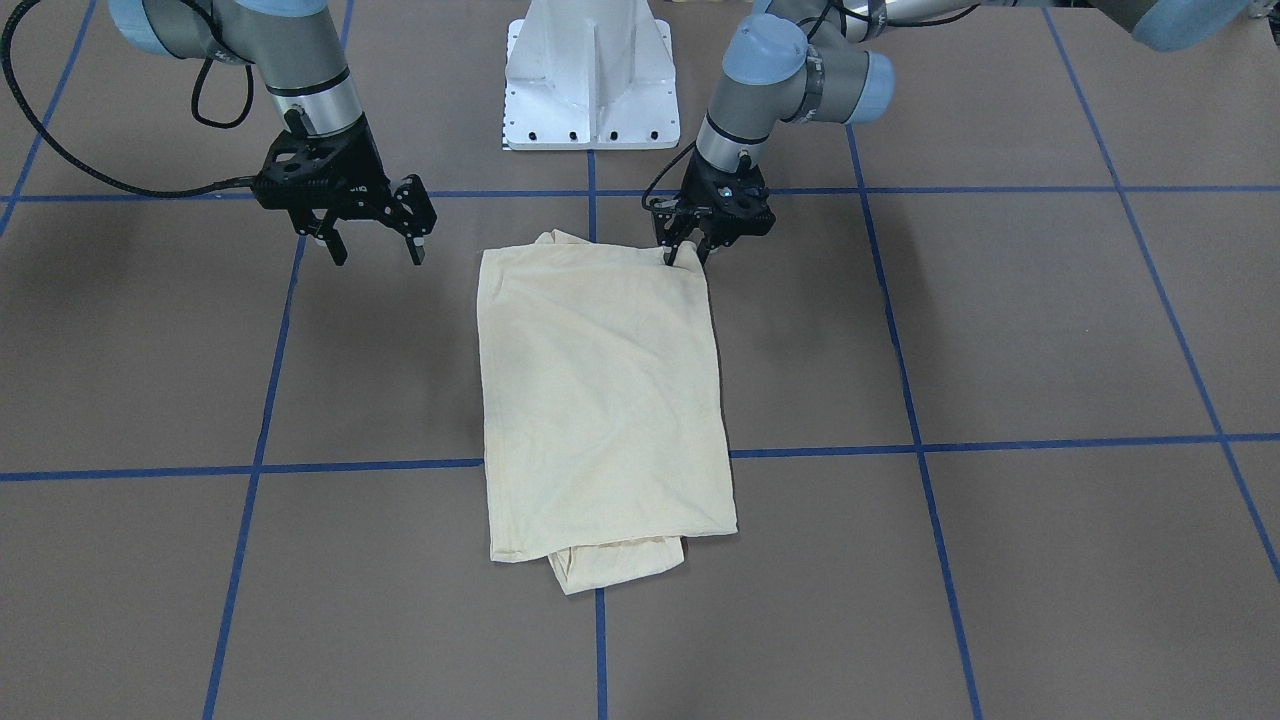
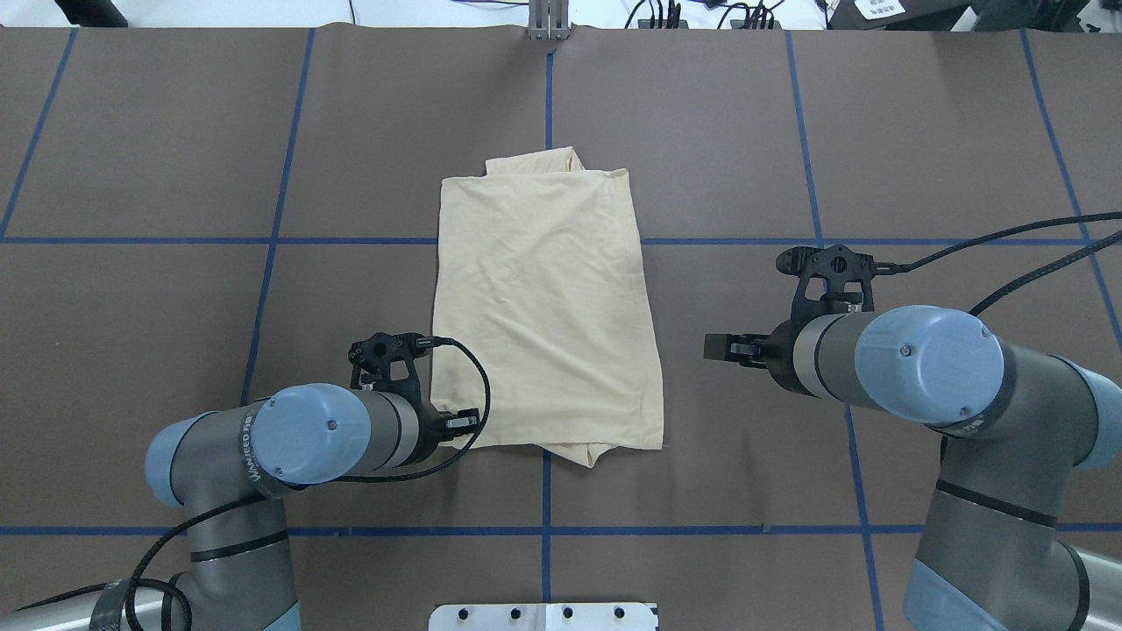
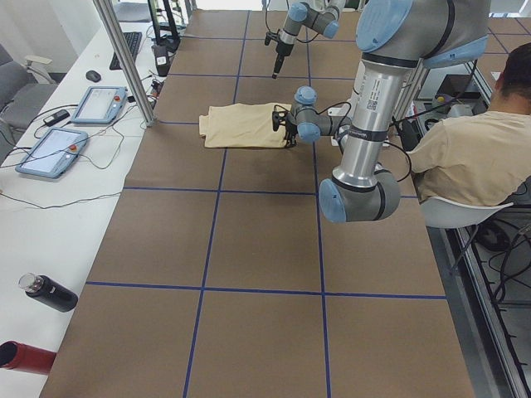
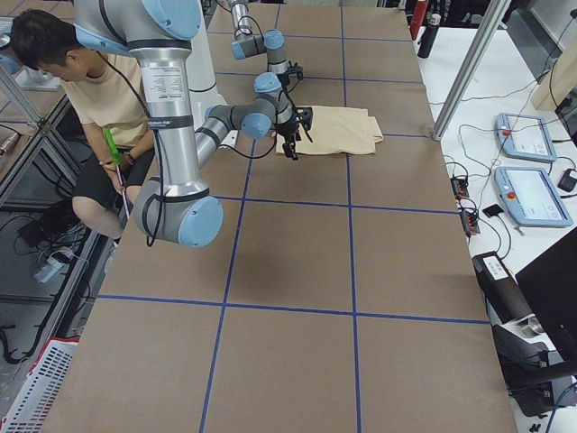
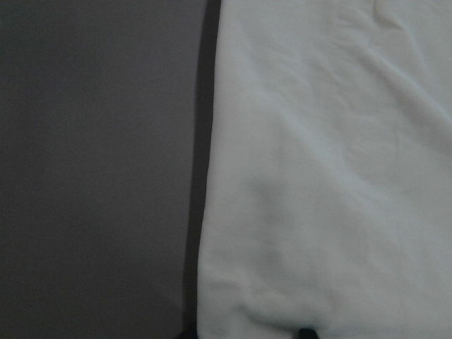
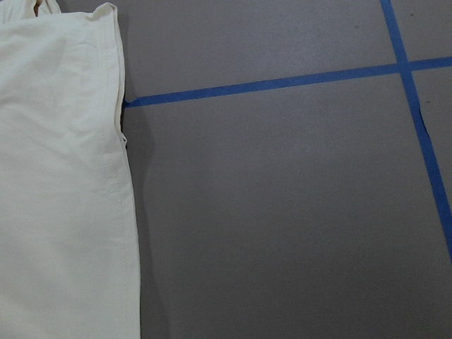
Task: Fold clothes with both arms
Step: 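Lower both grippers onto the near shirt corners and grasp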
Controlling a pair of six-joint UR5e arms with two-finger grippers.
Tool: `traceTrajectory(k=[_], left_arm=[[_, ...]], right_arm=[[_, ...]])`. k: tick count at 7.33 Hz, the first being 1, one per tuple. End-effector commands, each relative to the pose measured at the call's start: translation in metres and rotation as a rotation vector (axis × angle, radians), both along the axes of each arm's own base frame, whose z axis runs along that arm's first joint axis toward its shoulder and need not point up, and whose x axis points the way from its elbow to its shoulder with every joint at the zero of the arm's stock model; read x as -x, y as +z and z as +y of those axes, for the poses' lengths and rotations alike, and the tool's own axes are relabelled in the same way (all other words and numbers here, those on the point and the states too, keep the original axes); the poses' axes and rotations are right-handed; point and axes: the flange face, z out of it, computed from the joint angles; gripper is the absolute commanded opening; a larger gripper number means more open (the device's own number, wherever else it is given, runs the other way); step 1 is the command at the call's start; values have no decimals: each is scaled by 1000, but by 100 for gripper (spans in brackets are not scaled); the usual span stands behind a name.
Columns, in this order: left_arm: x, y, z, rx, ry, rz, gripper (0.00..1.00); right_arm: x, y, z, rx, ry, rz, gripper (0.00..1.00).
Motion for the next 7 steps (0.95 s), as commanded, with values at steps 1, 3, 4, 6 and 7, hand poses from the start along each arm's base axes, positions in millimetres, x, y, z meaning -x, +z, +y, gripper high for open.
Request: traceTrajectory(k=[1, 3, 4, 6, 7], left_arm=[[0, -6, -1, -1, -2, 9, 0], [2, -7, 0, -2, -4, 11, 0], [3, -8, -1, -3, -5, 12, 0], [4, -9, -1, -4, -5, 15, 0], [4, -10, -1, -5, -7, 16, 0]], right_arm=[[1, 0, 1, -2, -1, 0, 100], [17, -6, 14, 63, 57, -38, 100], [37, -23, 25, 94, 108, -80, 98], [103, -45, 42, 250, 221, -105, 96], [135, -70, 51, 268, 264, -81, 96]])
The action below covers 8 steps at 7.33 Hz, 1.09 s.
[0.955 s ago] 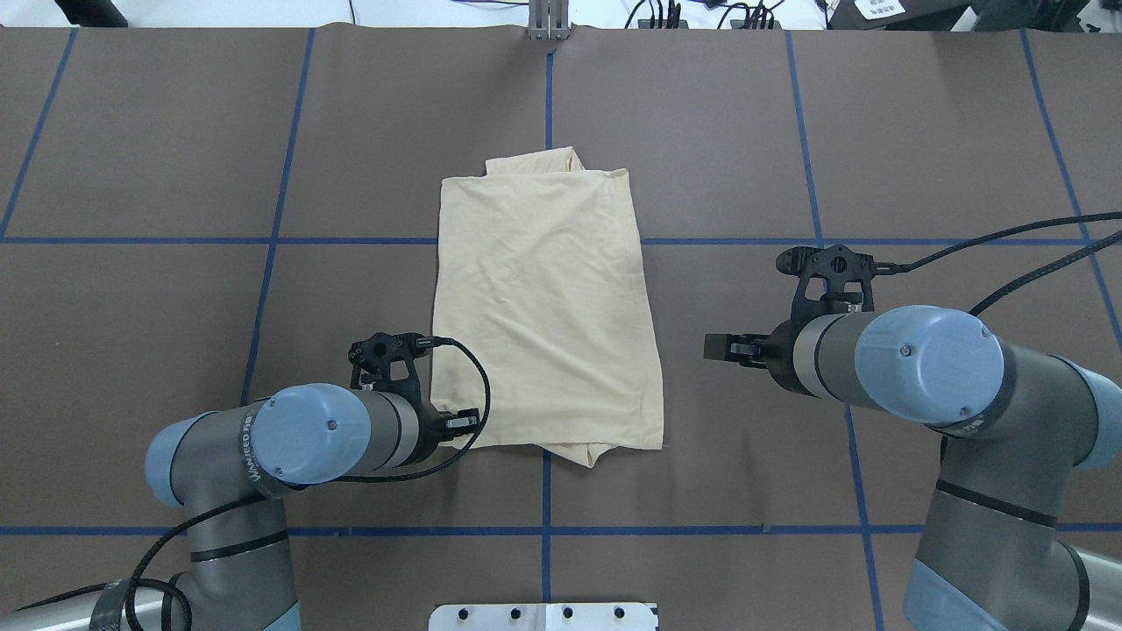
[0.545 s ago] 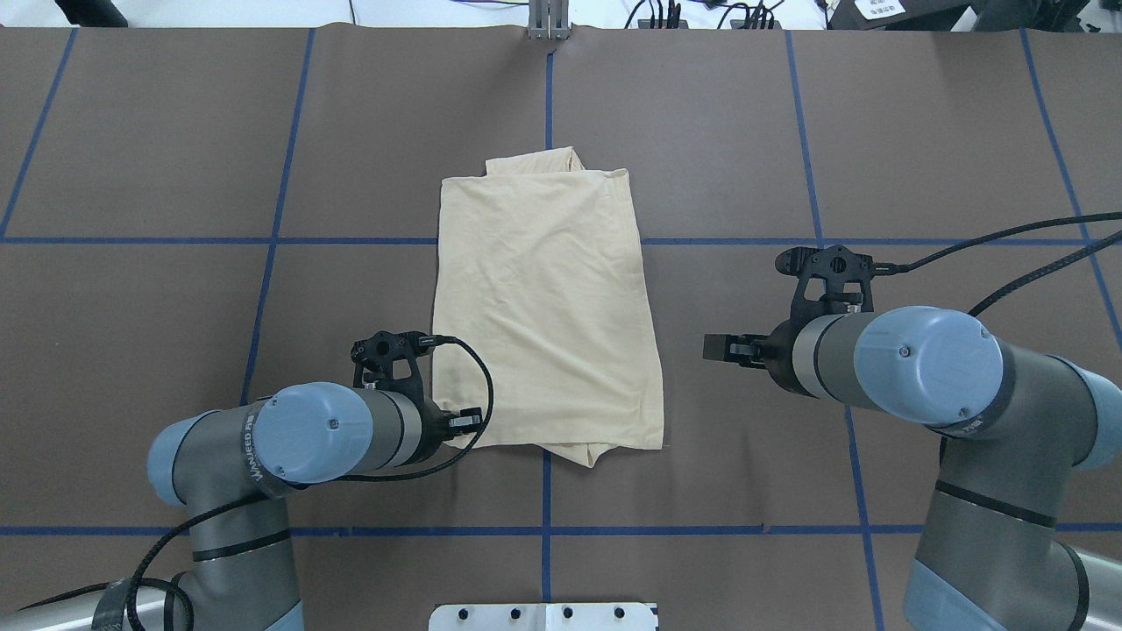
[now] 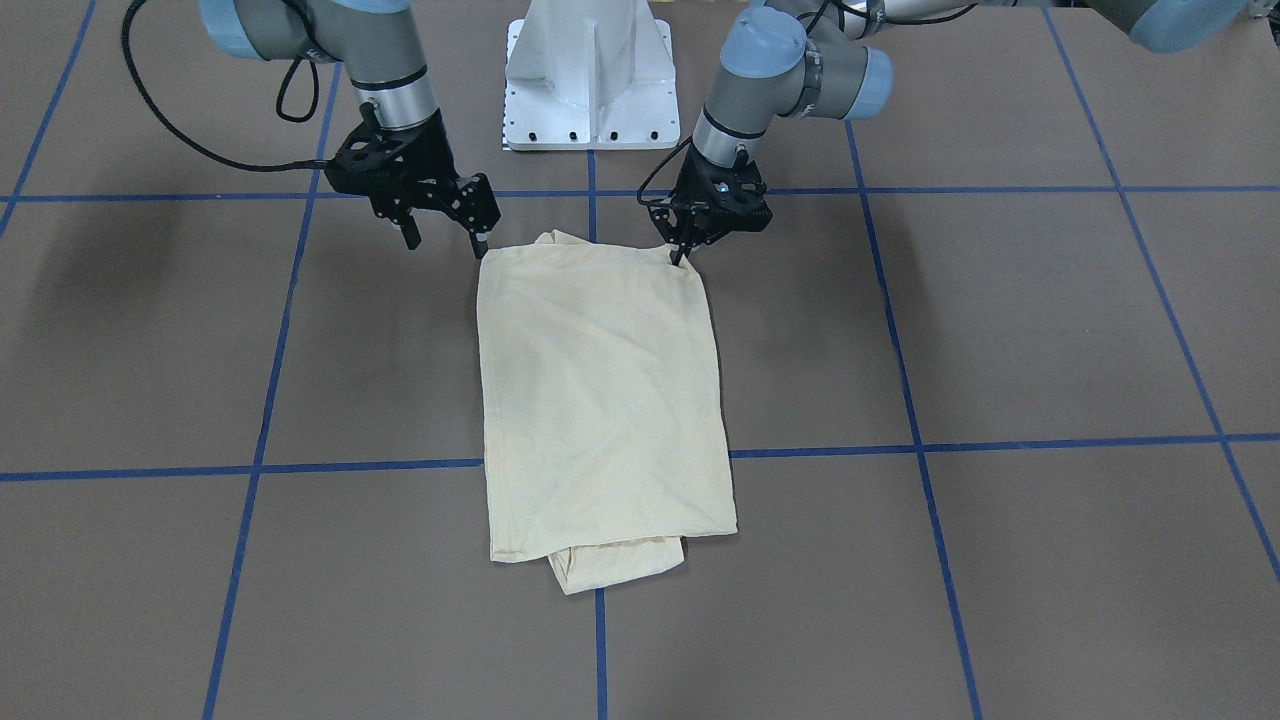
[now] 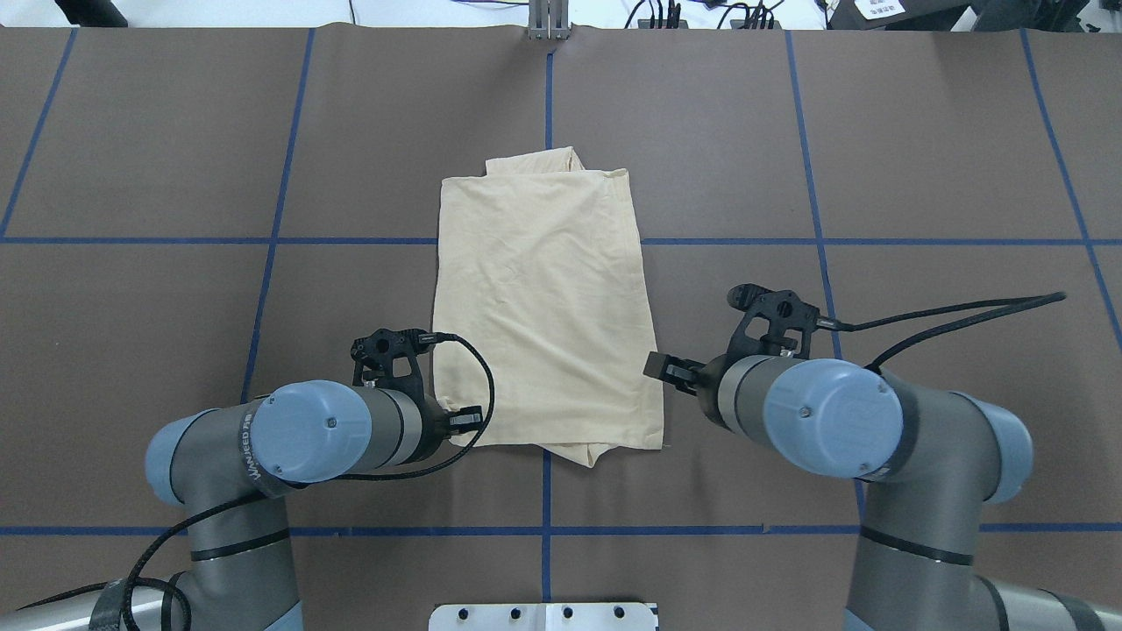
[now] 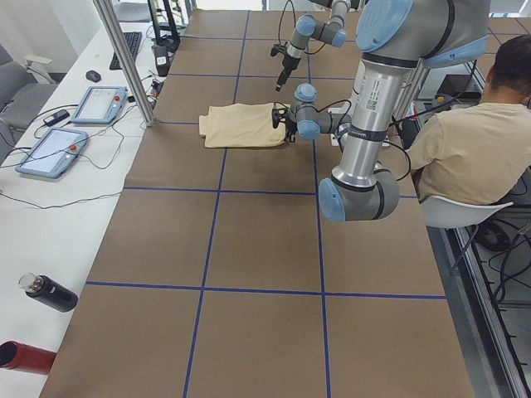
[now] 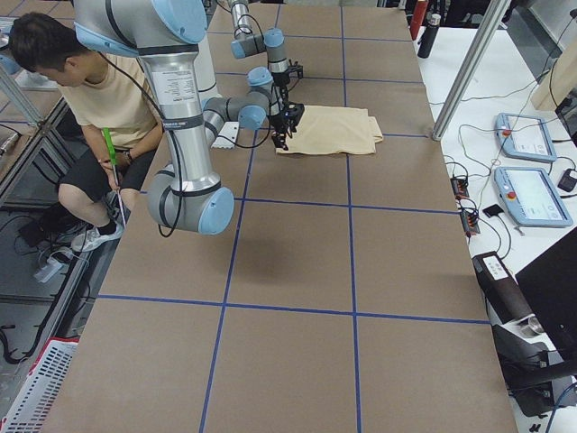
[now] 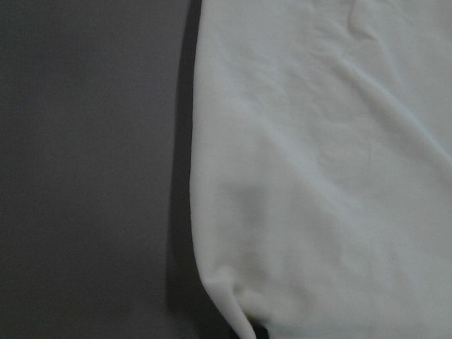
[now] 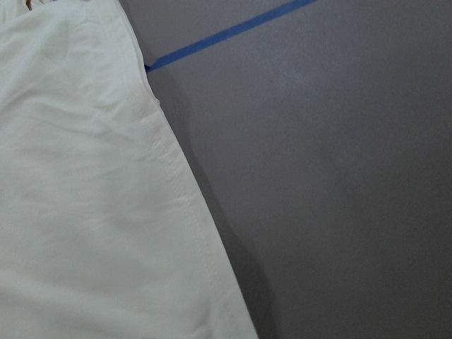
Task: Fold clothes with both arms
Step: 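Lower both grippers onto the near shirt corners and grasp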
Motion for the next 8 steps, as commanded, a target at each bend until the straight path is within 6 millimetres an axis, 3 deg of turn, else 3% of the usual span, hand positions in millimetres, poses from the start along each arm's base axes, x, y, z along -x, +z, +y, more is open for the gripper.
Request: traceTrajectory(k=[1, 3, 5, 6, 8], left_arm=[[1, -1, 0, -1, -1, 1, 0], [1, -1, 0, -1, -1, 1, 0], [0, -1, 1, 0, 2, 2, 0], [0, -1, 1, 0, 2, 2, 0], [0, -1, 1, -1, 2, 3, 0]], right_arm=[[61, -24, 29, 66, 75, 22, 96], [97, -22, 32, 89, 112, 42, 88], [108, -18, 30, 118, 141, 43, 63], [108, -17, 30, 119, 142, 45, 60], [109, -14, 30, 118, 138, 58, 63]])
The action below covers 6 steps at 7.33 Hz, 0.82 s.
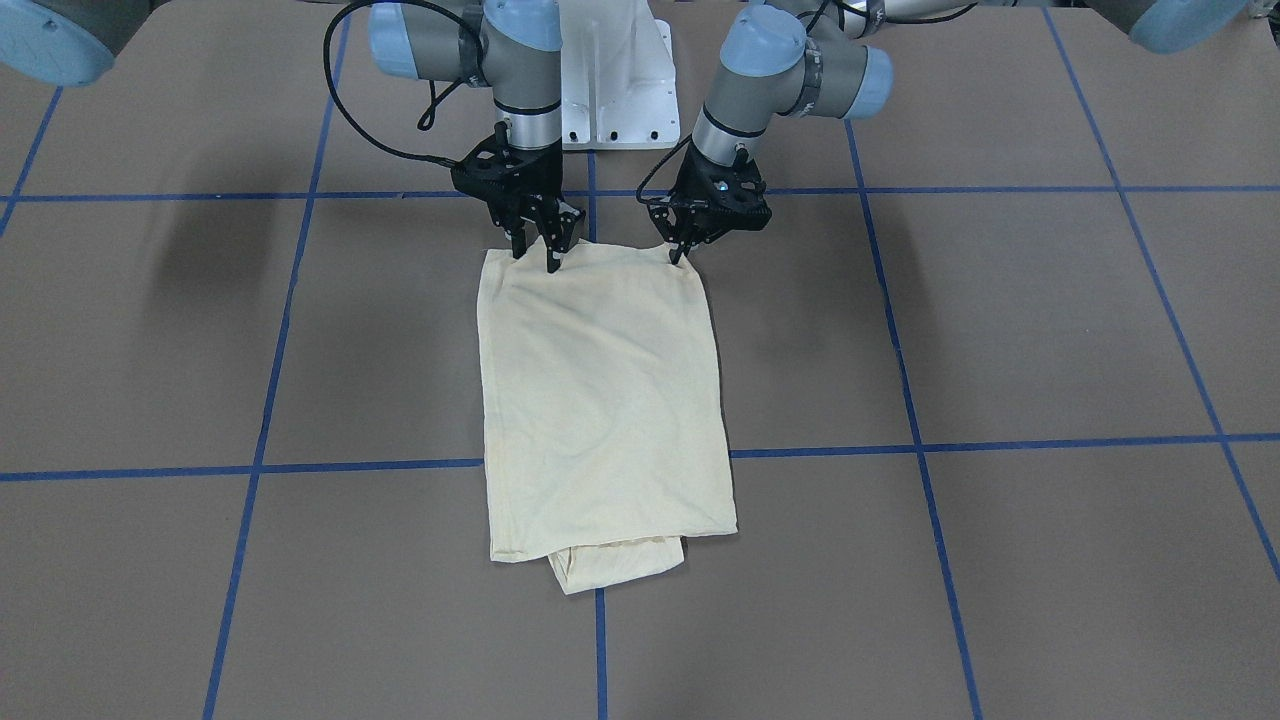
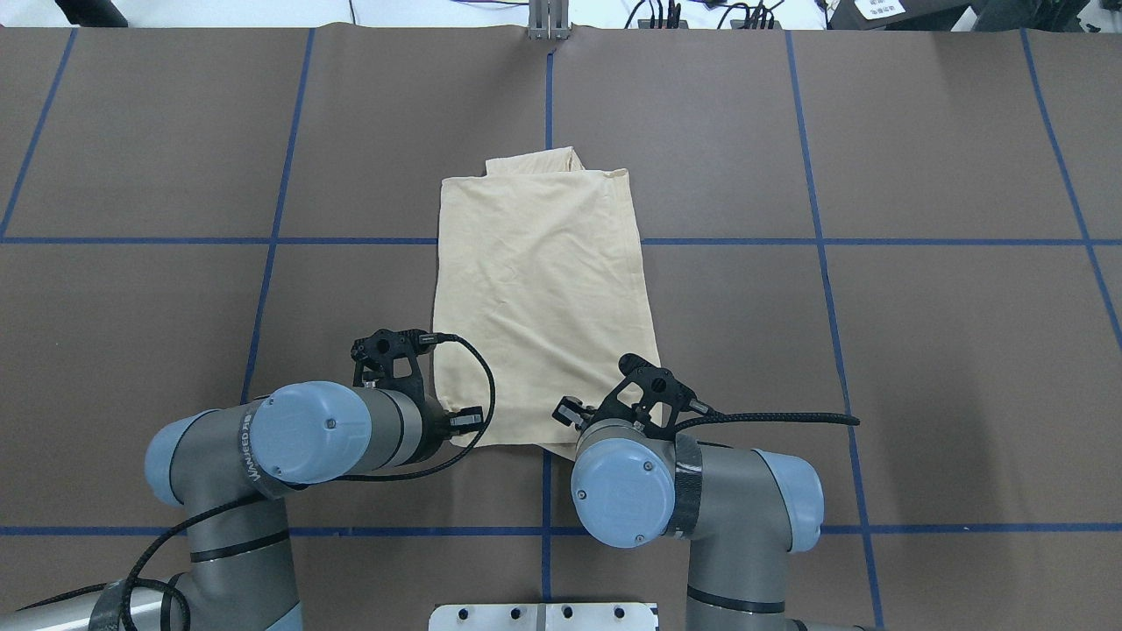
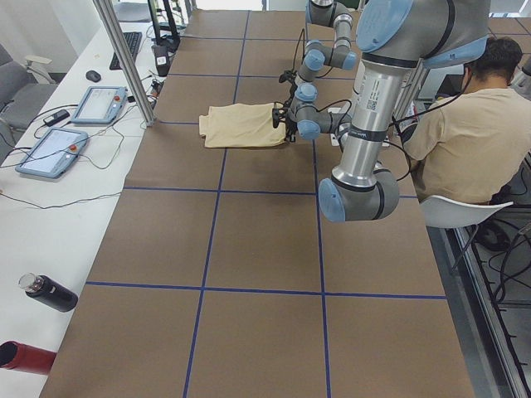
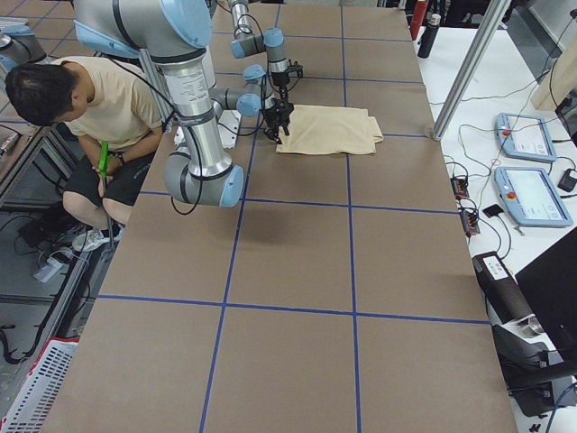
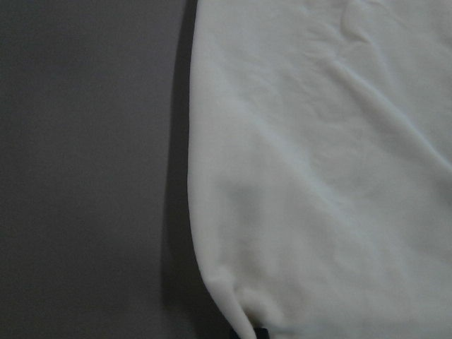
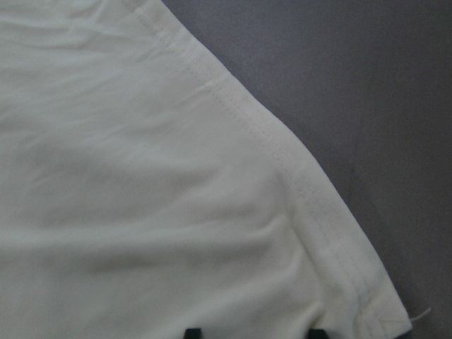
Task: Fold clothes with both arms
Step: 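Hold the near corners with both grippers and begin lifting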
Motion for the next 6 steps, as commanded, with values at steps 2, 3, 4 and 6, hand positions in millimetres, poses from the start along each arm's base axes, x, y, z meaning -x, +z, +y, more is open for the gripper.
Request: traceTrajectory(k=[2, 3, 4, 6], left_arm=[[0, 0, 0, -1, 1, -1, 0], [0, 0, 0, -2, 0, 1, 0], [0, 0, 0, -1, 1, -1, 0], [0, 0, 0, -1, 1, -1, 0]], right_arm=[[0, -1, 3, -1, -12, 8, 76], [1, 1, 4, 3, -16, 22, 80], [4, 3, 7, 4, -17, 32, 80], [8, 2, 7, 5, -16, 34, 70]])
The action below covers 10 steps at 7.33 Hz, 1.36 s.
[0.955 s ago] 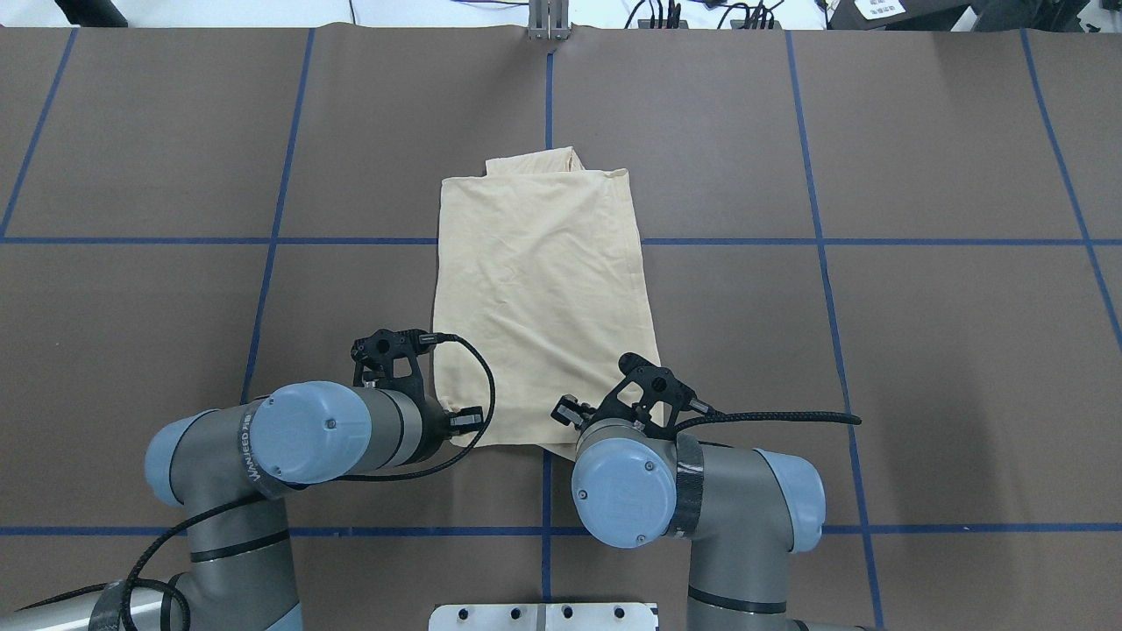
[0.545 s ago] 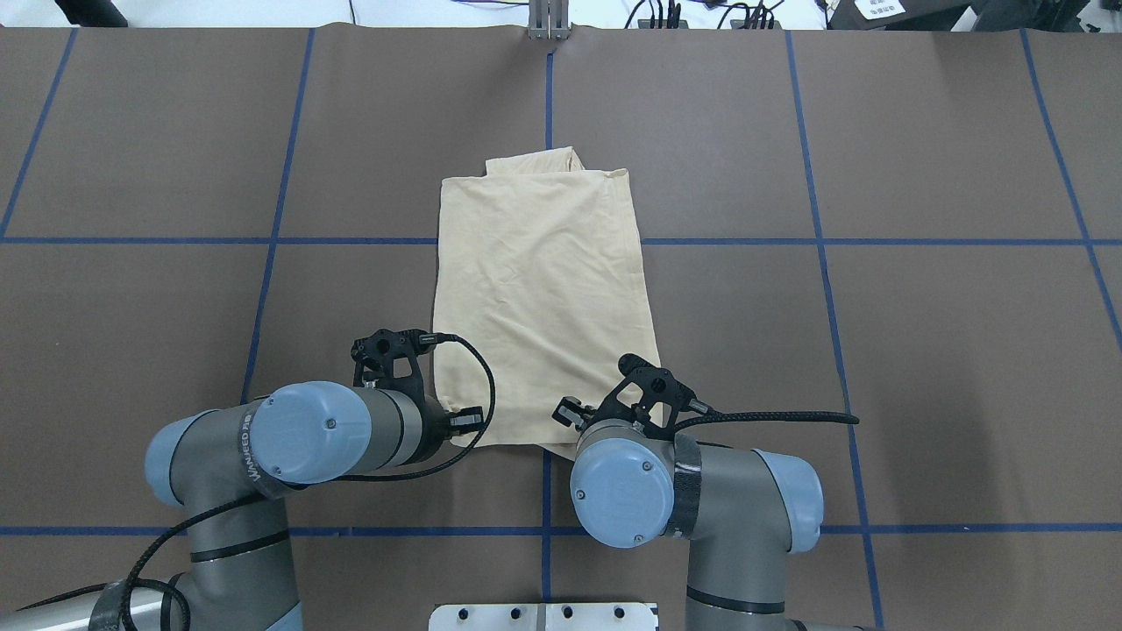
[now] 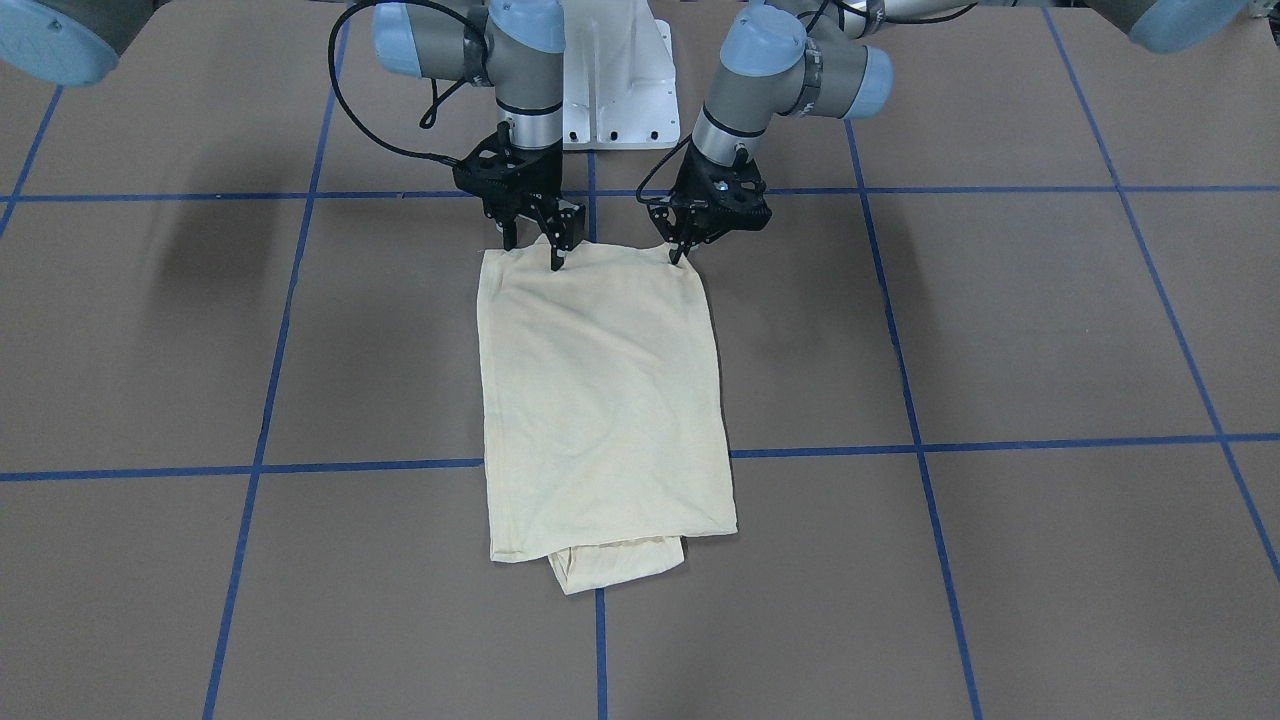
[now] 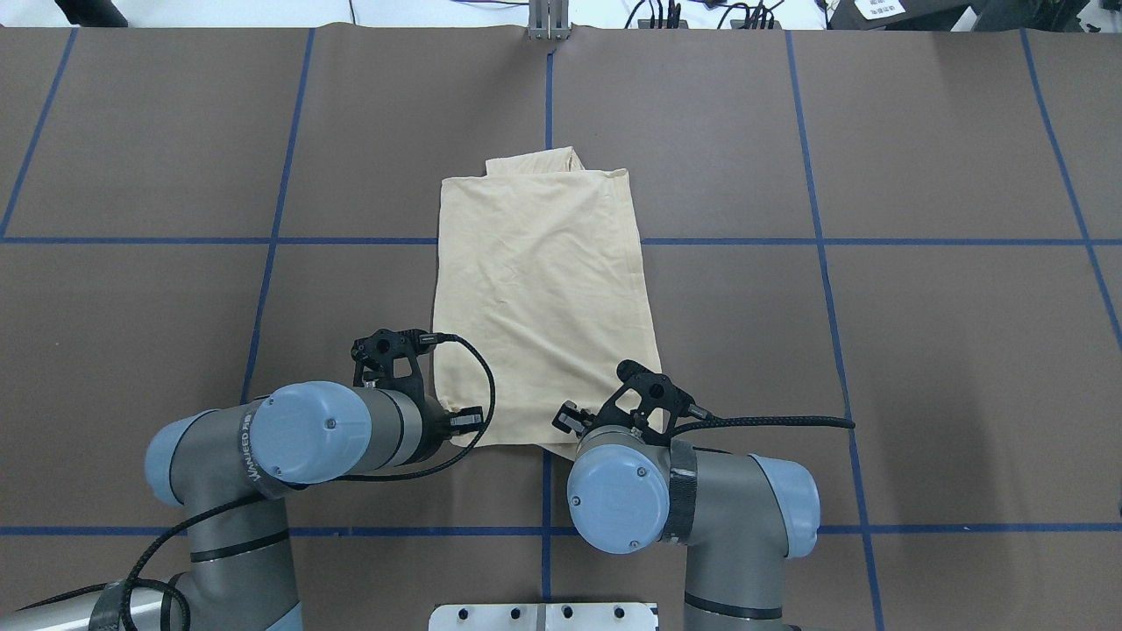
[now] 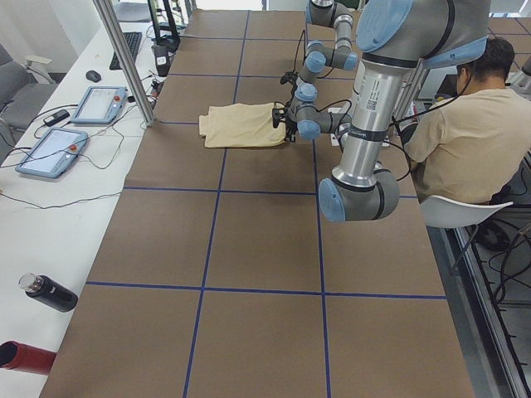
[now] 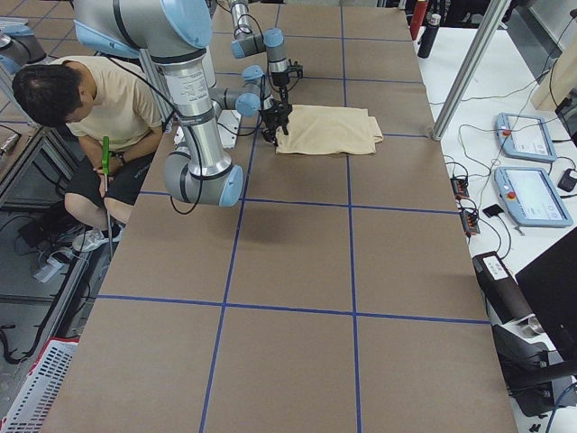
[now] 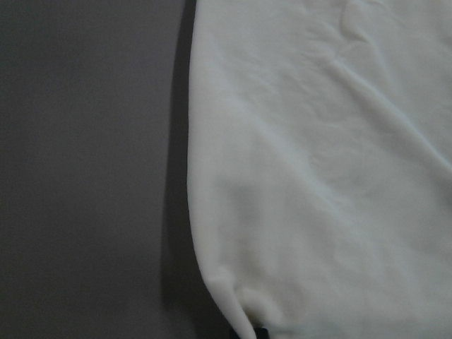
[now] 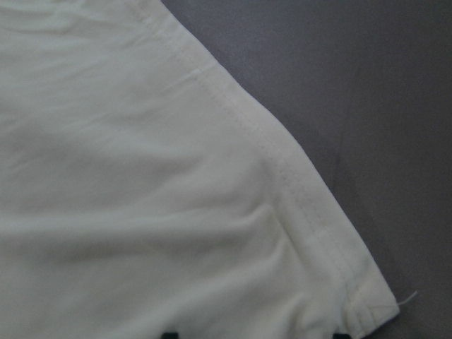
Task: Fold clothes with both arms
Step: 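Hold the near corners with both grippers and begin lifting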
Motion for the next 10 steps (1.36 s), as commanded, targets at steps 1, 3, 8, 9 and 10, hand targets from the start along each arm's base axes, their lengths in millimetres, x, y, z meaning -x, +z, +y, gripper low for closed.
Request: traceTrajectory(k=[1, 3, 8, 9, 10], left_arm=[[0, 0, 0, -1, -1, 1, 0], [0, 0, 0, -1, 1, 0, 0], [0, -2, 0, -2, 1, 3, 0], [0, -2, 1, -2, 3, 4, 0], [0, -3, 1, -3, 3, 5, 0]], right_arm=[[6, -3, 0, -1, -1, 3, 64], [6, -1, 0, 1, 0, 5, 40], [2, -12, -13, 6, 30, -15, 0], [-1, -14, -15, 4, 33, -18, 0], [-2, -16, -16, 4, 35, -22, 0]])
